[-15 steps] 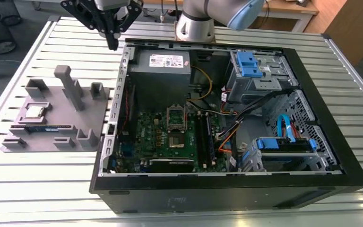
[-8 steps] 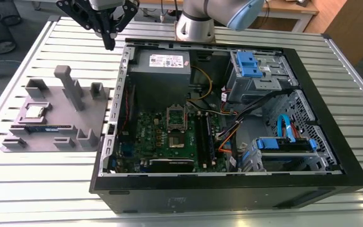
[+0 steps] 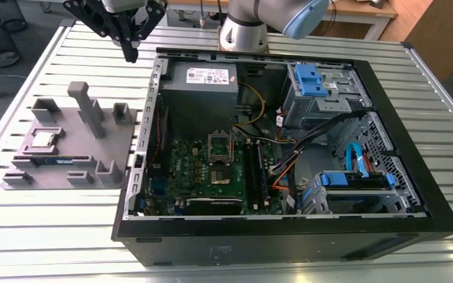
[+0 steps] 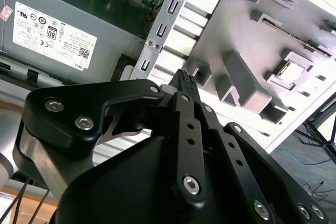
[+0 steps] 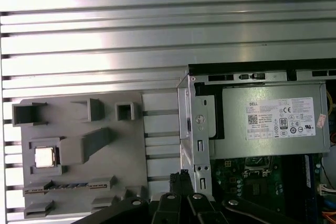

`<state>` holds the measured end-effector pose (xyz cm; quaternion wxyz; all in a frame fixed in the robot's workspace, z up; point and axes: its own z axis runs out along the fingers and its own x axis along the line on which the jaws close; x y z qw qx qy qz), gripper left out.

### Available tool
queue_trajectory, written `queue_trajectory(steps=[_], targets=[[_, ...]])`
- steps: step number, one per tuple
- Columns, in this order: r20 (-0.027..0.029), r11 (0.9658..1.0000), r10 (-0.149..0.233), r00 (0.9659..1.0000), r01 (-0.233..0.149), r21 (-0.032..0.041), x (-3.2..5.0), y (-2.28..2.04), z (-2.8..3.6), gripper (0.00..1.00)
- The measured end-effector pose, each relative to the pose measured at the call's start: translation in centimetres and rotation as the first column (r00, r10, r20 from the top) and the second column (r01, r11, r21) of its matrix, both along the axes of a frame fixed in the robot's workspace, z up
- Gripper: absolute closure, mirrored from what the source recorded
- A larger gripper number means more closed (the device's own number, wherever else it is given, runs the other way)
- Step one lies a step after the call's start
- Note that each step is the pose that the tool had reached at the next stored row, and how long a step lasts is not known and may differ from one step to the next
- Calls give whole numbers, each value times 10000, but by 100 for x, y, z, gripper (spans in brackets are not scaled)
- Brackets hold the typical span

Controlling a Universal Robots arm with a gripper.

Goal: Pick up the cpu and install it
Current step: 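Reach for the cpu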

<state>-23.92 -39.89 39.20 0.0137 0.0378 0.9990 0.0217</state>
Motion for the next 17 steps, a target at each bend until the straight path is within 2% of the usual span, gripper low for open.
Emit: queue_trajectory(steps=[17], targets=[[1, 10000, 0, 10000, 0, 0, -179, 0, -15, 89]])
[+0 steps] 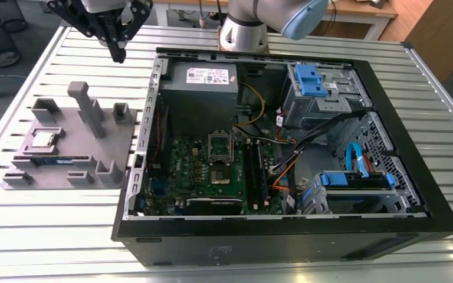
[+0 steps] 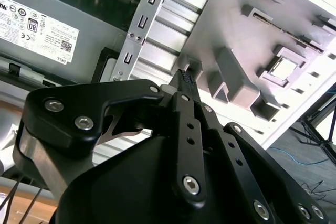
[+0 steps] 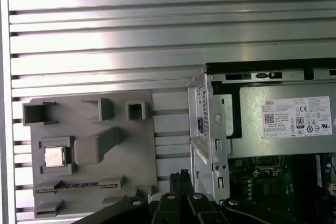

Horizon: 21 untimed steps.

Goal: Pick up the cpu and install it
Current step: 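Reach for the cpu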

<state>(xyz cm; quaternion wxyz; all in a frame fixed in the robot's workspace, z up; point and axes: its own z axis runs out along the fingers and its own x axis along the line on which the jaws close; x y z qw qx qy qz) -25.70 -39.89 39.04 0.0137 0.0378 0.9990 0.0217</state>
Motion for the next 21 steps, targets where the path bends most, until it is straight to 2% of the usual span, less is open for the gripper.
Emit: queue_trajectory(steps=[7, 21], targets=[[0, 10000, -1, 10000, 1, 0, -110, 0, -14, 89], [-1, 10000, -1, 10000, 1, 0, -388, 0, -48, 89]])
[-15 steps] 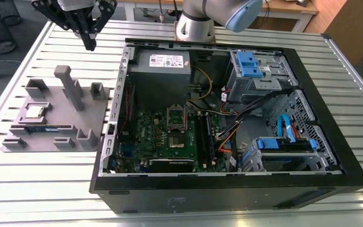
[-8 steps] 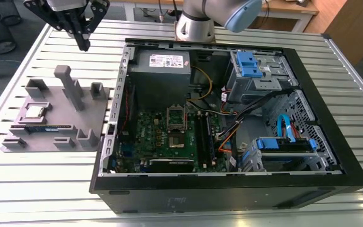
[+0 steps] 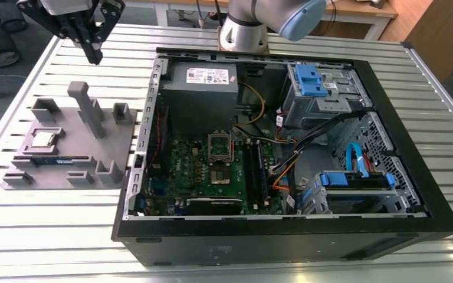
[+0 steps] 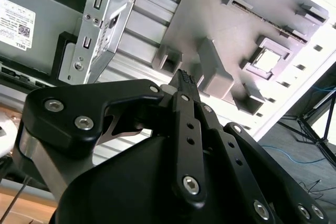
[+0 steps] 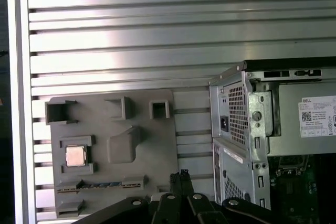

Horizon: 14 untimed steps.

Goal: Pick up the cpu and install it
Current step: 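Reach for the cpu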

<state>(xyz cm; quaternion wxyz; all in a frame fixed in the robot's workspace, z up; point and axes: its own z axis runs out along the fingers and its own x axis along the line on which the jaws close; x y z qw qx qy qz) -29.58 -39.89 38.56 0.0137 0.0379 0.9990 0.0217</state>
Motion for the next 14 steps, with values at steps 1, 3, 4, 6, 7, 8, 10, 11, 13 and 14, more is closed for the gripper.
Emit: queue_trajectory(steps=[1, 3, 4, 6, 7, 8, 10, 11, 13, 14], targets=[[0, 10000, 0, 10000, 0, 0, -21, 0, -3, 89], [0, 10000, 1, 10000, -1, 0, -65, 0, -9, 89], [1, 10000, 1, 10000, -1, 0, -87, 0, -12, 89], [1, 10000, 0, 10000, 0, 1, -134, 0, -18, 89], [1, 10000, 1, 10000, -1, 0, -156, 0, -21, 89], [1, 10000, 0, 10000, 0, 0, -178, 0, -24, 89], [-1, 10000, 0, 10000, 0, -1, -221, 0, -30, 89], [0, 10000, 0, 10000, 0, 0, -244, 0, -33, 89], [0, 10000, 1, 10000, -1, 0, -289, 0, -39, 89], [0, 10000, 1, 10000, -1, 0, -310, 0, -42, 89]])
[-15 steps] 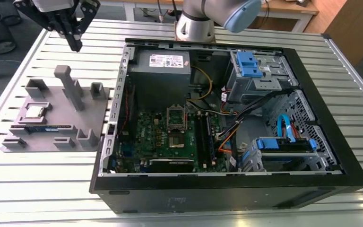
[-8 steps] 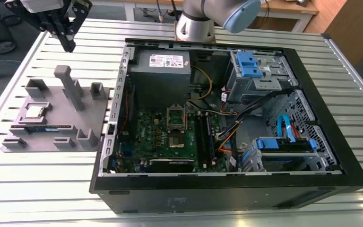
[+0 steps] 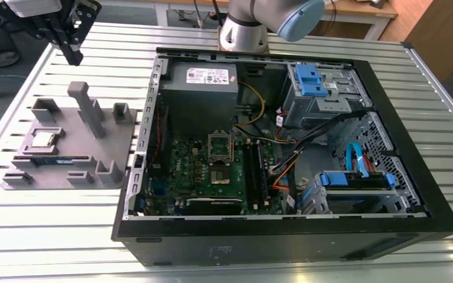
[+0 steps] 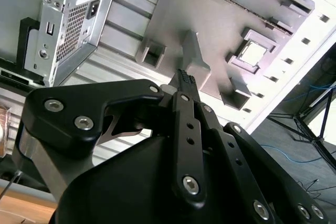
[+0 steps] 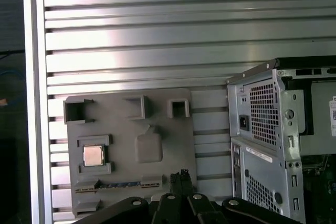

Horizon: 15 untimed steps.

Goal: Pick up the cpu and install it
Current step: 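Reach for the cpu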

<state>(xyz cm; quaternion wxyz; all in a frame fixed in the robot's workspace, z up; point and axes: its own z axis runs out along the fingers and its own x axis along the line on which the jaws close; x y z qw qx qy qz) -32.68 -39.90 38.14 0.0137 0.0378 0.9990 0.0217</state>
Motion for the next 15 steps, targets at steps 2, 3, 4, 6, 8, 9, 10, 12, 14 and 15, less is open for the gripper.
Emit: queue_trajectory(steps=[2, 3, 4, 6, 8, 9, 10, 12, 14, 15], targets=[[0, 10000, 1, 10000, -1, 0, -43, 0, -6, 89], [1, 10000, 0, 10000, 0, 0, -67, 0, -9, 89], [1, 10000, 0, 10000, 0, 0, -88, 0, -11, 89], [0, 10000, -1, 10000, 1, 0, -135, 0, -17, 89], [0, 10000, 0, 10000, 0, 0, -183, 0, -23, 89], [1, 10000, 0, 10000, 0, 0, -207, 0, -26, 89], [1, 10000, -1, 10000, 1, 0, -231, 0, -30, 89], [1, 10000, 0, 10000, 0, 1, -274, 0, -36, 89], [0, 10000, 1, 10000, -1, 0, -317, 0, -41, 89], [0, 10000, 0, 10000, 0, 0, -335, 0, -43, 89]])
